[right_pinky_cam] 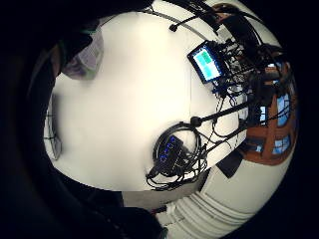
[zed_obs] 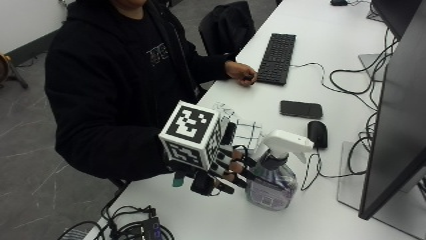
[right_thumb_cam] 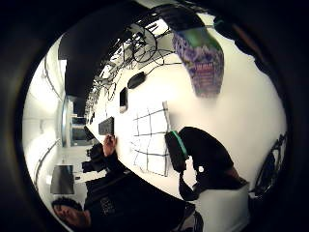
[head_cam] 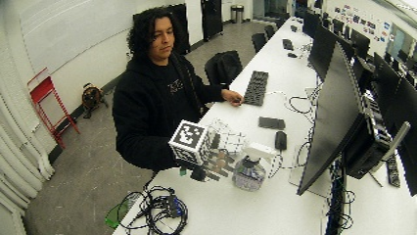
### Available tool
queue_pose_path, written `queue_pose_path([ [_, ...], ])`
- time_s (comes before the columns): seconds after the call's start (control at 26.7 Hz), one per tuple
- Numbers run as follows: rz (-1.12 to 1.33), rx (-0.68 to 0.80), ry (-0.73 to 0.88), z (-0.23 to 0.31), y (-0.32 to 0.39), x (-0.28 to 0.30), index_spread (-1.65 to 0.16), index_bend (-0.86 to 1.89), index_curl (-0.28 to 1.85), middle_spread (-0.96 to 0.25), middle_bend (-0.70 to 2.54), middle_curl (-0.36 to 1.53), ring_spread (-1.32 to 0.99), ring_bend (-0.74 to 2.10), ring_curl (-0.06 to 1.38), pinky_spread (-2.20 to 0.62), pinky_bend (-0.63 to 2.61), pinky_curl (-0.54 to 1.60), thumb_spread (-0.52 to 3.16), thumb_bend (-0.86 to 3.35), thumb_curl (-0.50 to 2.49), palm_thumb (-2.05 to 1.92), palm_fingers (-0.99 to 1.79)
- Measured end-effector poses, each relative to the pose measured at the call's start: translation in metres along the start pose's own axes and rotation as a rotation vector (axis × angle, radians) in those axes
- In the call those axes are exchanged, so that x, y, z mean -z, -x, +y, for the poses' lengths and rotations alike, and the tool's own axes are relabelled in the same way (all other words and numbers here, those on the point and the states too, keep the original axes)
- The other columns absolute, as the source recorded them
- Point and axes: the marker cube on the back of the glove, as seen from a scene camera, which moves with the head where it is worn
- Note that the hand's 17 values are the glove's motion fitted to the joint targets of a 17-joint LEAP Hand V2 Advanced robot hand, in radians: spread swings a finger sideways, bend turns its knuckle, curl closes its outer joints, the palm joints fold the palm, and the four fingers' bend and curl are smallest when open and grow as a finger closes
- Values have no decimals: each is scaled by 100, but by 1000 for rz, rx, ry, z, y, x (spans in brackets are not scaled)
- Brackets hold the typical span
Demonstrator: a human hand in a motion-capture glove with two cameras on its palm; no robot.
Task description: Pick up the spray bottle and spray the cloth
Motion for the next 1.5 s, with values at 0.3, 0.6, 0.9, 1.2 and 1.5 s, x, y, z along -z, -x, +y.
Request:
queue_pose_path([
  [0.3,-195,-35,-64,-48,-1,6,-35,8,19,-8,29,32,-13,55,31,10,37,30,109,3,26,55,56],
  [0.6,-517,-57,-170,-89,13,4,-33,17,23,-12,34,35,-16,56,32,5,27,28,106,1,29,62,81],
  [0.9,-741,-108,-344,-108,25,-7,-31,21,29,-16,36,38,-19,51,33,0,19,28,98,1,35,75,106],
  [1.2,-892,-172,-514,-121,34,-23,-30,15,34,-20,37,41,-22,59,38,-16,34,34,82,-1,43,85,139],
  [1.5,-891,-165,-598,-125,34,-24,-29,18,38,-23,42,45,-22,70,44,-28,41,38,60,-1,52,93,144],
])
